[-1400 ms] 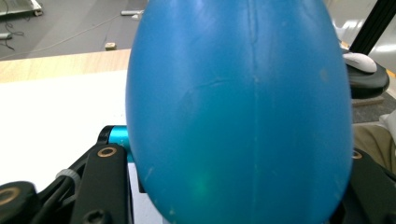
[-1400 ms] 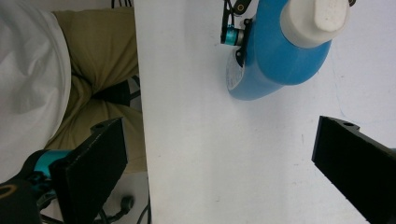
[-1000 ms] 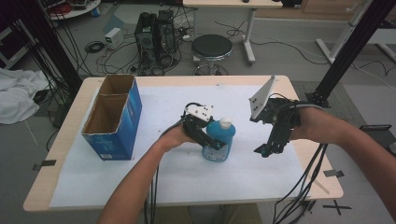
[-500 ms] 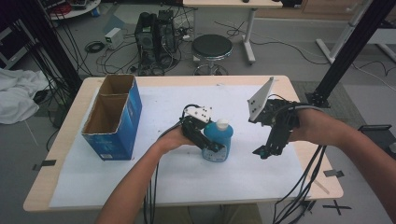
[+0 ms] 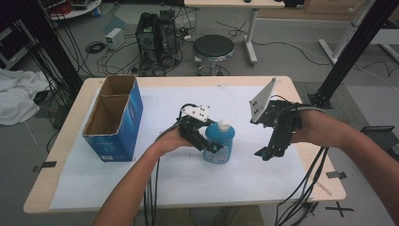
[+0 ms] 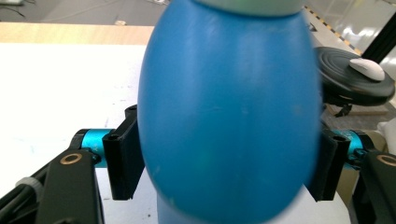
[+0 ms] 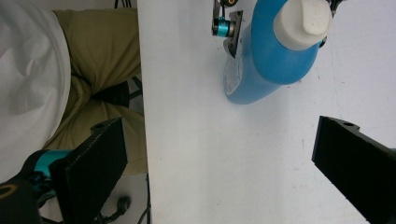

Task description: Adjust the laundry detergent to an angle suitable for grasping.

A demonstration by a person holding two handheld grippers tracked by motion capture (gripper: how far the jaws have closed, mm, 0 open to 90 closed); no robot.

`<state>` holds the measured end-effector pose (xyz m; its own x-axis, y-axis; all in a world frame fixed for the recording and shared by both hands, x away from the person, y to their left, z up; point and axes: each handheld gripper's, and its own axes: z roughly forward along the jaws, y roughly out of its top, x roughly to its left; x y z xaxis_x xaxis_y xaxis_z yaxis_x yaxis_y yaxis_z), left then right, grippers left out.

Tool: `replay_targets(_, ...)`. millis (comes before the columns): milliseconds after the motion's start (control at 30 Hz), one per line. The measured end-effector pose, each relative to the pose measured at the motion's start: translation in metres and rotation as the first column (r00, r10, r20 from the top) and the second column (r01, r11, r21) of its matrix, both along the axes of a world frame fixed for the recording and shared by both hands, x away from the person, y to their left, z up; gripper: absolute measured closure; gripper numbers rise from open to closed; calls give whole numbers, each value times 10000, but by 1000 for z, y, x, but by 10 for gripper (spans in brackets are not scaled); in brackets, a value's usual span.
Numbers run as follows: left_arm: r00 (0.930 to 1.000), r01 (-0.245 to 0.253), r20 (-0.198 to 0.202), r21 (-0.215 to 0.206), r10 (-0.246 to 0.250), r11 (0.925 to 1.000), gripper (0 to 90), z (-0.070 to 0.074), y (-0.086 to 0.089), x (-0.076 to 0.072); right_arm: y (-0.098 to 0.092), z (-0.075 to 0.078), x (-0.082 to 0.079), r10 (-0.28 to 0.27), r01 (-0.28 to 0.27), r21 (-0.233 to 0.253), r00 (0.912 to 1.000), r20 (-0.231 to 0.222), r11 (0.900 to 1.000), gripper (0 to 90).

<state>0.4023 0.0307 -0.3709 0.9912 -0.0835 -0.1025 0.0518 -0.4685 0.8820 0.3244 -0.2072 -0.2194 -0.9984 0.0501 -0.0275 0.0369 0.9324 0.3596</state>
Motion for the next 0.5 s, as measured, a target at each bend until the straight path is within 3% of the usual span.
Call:
replay_targets(133, 9992, -318, 241, -34, 319, 9995, 279, 5, 11, 0, 1, 0, 0, 45, -45, 24, 10000, 29, 10000, 26)
replay_targets(267, 9979, -524, 350, -444, 540, 9976, 279, 12, 21, -6, 0, 0, -1, 88, -88, 80, 9999, 52, 9999, 26)
replay_targets(500, 9936, -1113, 107, -739, 1124, 9910, 279, 20, 39, -11, -2, 1, 0, 35, -36, 79, 10000, 68, 10000, 26)
